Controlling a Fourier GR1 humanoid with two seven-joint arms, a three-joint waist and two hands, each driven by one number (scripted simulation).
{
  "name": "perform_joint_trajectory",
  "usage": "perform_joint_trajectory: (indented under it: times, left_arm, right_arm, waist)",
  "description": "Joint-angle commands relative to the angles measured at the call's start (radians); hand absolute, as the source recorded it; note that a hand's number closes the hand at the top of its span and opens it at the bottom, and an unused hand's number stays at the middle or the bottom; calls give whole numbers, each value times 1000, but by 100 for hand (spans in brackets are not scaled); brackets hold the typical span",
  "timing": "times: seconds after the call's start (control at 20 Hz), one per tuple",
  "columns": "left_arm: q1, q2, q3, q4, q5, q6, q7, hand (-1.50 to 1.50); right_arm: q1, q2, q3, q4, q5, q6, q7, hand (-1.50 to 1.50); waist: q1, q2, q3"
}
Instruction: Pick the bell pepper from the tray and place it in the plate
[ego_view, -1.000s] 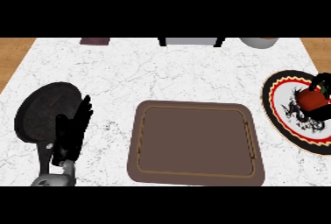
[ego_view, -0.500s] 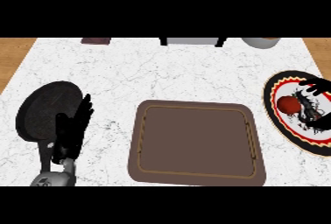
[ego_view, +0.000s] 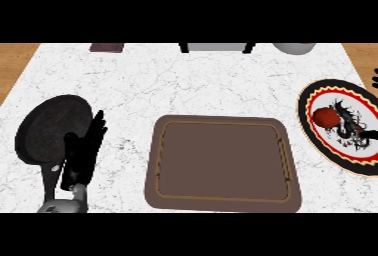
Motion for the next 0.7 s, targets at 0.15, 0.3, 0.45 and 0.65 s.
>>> perform_joint_trajectory:
  times: [0.15,0.3,0.45,0.65]
  left_arm:
    - [-7,-18,-23,-24,-28,19,11,0]
    - [-28,4,5,-4,5,-16,22,0]
    - [-36,-6,-2,-5,-8,-1,44,0]
    - [9,6,-1,-18,4,-29,7,0]
  right_arm:
    - [37,-93,-60,81,-81,222,-96,-150]
    - [56,-91,-59,78,-98,259,-116,-150]
    - [90,-42,-54,71,-107,222,-158,-150]
    - [80,-45,-37,54,-111,234,-165,-150]
  waist:
    - [14,6,2]
    - [10,5,2]
    - [10,7,3]
    - [18,5,2]
